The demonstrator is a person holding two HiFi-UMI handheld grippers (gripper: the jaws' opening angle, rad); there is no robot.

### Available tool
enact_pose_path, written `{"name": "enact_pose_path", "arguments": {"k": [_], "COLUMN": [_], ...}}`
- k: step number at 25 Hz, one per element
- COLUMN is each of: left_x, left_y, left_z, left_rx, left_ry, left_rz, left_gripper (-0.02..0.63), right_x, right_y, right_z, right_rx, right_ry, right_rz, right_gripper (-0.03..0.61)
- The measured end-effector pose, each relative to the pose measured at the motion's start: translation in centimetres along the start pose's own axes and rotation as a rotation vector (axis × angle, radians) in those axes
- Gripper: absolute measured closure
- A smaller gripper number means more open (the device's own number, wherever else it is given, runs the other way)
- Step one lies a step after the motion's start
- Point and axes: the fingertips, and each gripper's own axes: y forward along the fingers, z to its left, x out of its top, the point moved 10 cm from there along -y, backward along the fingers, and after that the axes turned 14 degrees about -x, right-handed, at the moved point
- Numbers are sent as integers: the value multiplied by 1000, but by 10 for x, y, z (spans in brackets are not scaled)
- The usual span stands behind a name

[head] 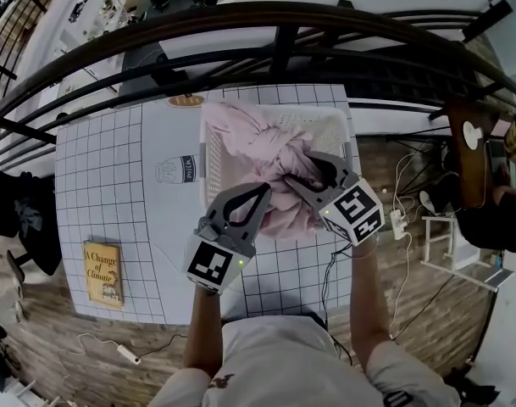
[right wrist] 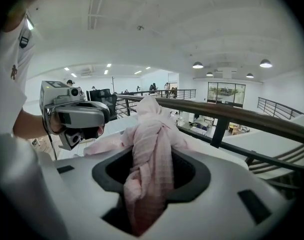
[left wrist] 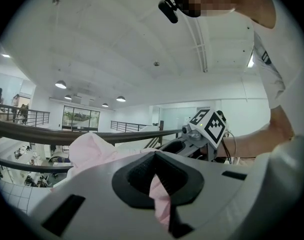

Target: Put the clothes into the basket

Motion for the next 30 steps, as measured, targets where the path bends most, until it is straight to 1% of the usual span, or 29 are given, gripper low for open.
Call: {"name": "enact_pose_path", "arguments": {"k": [12,30], "left_x": [-13,-25], "left_y": [4,10], "left_z": [18,27], "left_rx": [19,36], "left_ry": [-34,-71], "left_rz": [15,41], "left_gripper": [612,612], "right_x": [-21,-35], "right_y": [39,74], "right_z": [-7,-13], "right_rx": [51,119], "right_ry": [-9,-38], "right_rz": [109,217], "right_gripper": [380,380]}}
